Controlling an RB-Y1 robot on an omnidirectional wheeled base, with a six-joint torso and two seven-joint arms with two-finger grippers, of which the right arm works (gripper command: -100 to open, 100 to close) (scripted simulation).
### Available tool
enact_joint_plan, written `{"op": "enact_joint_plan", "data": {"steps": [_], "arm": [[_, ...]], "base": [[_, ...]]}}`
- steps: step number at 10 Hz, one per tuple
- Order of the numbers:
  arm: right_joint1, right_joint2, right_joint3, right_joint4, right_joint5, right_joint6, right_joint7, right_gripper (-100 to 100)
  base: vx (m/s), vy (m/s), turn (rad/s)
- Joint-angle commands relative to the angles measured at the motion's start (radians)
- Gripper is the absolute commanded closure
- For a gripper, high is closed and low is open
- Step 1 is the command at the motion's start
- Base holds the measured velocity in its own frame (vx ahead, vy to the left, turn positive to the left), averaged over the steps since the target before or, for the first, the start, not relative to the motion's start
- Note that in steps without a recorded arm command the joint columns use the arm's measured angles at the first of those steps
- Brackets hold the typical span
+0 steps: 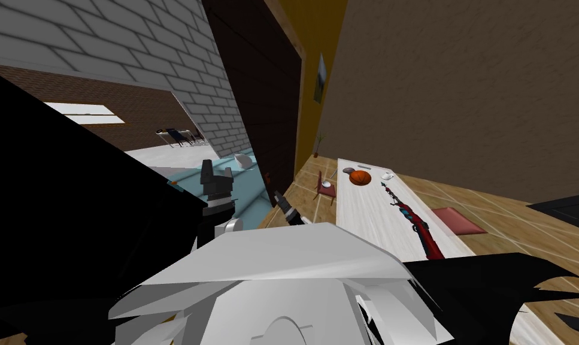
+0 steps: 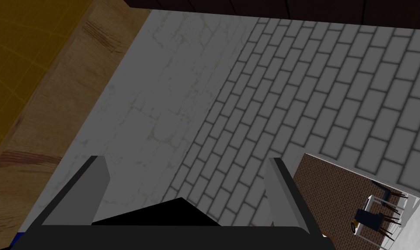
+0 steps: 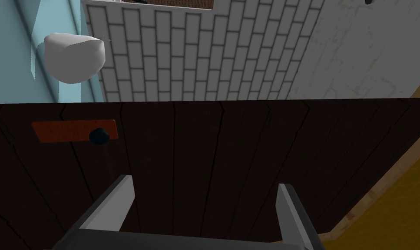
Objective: Push the door open
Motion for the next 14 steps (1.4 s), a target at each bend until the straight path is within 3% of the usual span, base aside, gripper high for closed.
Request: {"op": "enact_joint_plan", "data": {"steps": [1,3,8,14], "arm": [[-0.009,-0.003,0.022,0.032,-0.003,-0.008,-0.007,-100],[-0.030,-0.006,0.061,0.091,-0.008,-0.019,-0.018,-100],[-0.055,-0.008,0.108,0.161,-0.014,-0.032,-0.032,-100],[-0.100,-0.013,0.191,0.286,-0.025,-0.055,-0.056,-100]], "base": [[0.119,-0.020,-0.029],[0.193,-0.041,-0.028],[0.121,-0.001,-0.017],[0.153,-0.013,-0.023]]}}
